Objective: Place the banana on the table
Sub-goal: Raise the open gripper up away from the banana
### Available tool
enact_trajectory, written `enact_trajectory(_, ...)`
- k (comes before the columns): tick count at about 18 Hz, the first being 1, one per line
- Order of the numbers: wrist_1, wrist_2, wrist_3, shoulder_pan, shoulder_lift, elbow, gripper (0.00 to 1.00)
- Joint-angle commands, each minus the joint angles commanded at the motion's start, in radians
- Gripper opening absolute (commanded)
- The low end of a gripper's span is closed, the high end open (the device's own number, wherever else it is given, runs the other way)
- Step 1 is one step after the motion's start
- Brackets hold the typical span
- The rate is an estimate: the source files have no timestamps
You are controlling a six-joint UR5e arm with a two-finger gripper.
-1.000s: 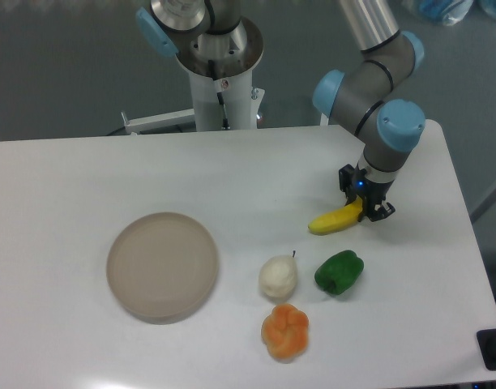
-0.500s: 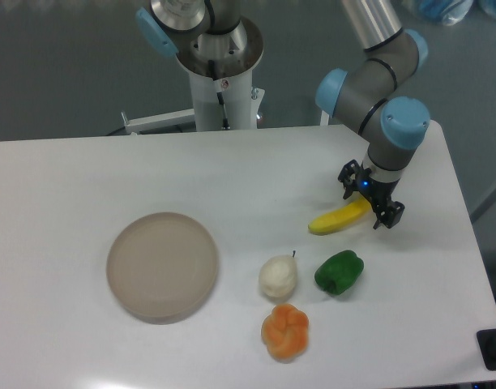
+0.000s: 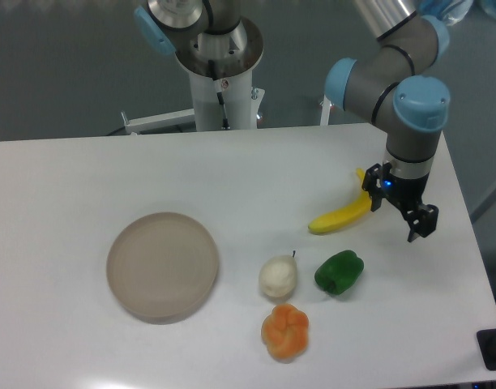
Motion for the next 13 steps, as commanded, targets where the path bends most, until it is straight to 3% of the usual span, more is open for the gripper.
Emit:
enact_trajectory(6,-0.008,0.017,-0.112,-0.054,-0.044,0.083,1.00)
enact_trajectory(13,-0.009,0.058,-0.123,-0.072,-0.051,0.115,1.00)
